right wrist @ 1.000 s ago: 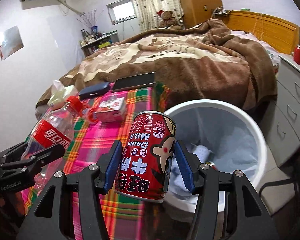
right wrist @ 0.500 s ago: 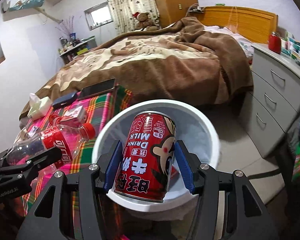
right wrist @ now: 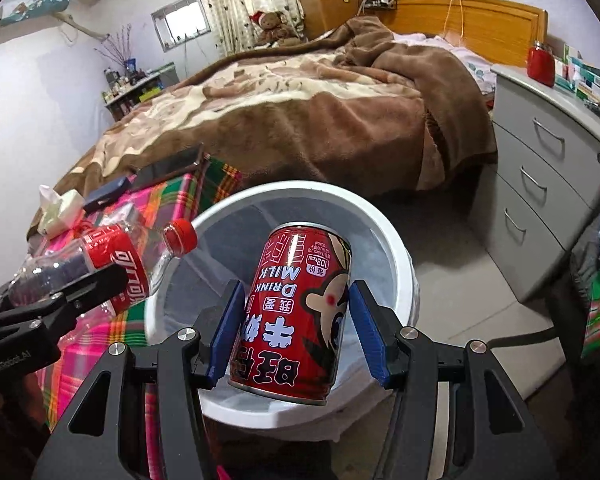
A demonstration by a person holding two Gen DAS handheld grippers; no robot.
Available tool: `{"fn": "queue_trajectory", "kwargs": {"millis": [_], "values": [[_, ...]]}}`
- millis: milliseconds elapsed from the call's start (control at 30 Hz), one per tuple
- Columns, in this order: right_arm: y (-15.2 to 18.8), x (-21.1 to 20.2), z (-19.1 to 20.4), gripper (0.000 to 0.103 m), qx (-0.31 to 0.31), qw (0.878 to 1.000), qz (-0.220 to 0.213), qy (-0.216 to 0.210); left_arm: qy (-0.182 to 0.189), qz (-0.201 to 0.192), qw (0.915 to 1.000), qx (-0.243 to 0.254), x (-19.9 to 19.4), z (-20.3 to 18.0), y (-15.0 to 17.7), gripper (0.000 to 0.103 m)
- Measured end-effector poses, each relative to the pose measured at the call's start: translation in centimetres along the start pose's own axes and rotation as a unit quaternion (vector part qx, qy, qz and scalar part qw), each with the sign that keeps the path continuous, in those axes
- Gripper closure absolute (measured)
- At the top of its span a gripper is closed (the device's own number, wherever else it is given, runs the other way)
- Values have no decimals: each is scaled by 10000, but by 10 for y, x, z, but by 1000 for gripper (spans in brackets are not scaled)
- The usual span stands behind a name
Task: Collect trash
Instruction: 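Carry the plastic bottle and milk can over the white bin and release both, then move both tools back to the trash on the plaid cloth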
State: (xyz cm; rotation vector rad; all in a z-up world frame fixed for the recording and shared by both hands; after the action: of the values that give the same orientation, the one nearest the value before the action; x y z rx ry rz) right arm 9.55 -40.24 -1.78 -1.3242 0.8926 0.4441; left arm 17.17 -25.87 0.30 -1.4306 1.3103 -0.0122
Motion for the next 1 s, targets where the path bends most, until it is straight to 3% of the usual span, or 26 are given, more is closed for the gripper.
{"fn": "queue_trajectory", "kwargs": {"millis": [267,333,367,500,1000], "values": [[2,18,-8,47,49,9995,245,185,99,158,9997,-153,28,3,-4,41],[2,17,-10,44,120,9996,211,149,93,150,9998,-122,30,3,-4,39],[1,16,-11,37,156,9997,154,123,91,136,9998,-110,30,3,-4,36],[-1,14,-15,32,275,9993,140,206,106,93,9999,-91,28,3,-5,34],[-1,-8,-14,32,367,9990,-57,242,-87,-123,9998,-106,-8,6,3,34]]}}
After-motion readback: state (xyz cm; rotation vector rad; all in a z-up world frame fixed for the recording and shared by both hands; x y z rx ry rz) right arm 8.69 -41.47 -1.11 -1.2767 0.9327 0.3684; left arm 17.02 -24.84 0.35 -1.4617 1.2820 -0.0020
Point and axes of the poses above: each gripper's, at about its wrist camera, not at the fingertips, and x roughly the way its jaws point, z to its left, y to its underside, the point moved 2 cm from there along x, roughly the way its jaws point, and after that the axes turned 15 degrees about y, right-handed, at the moved point
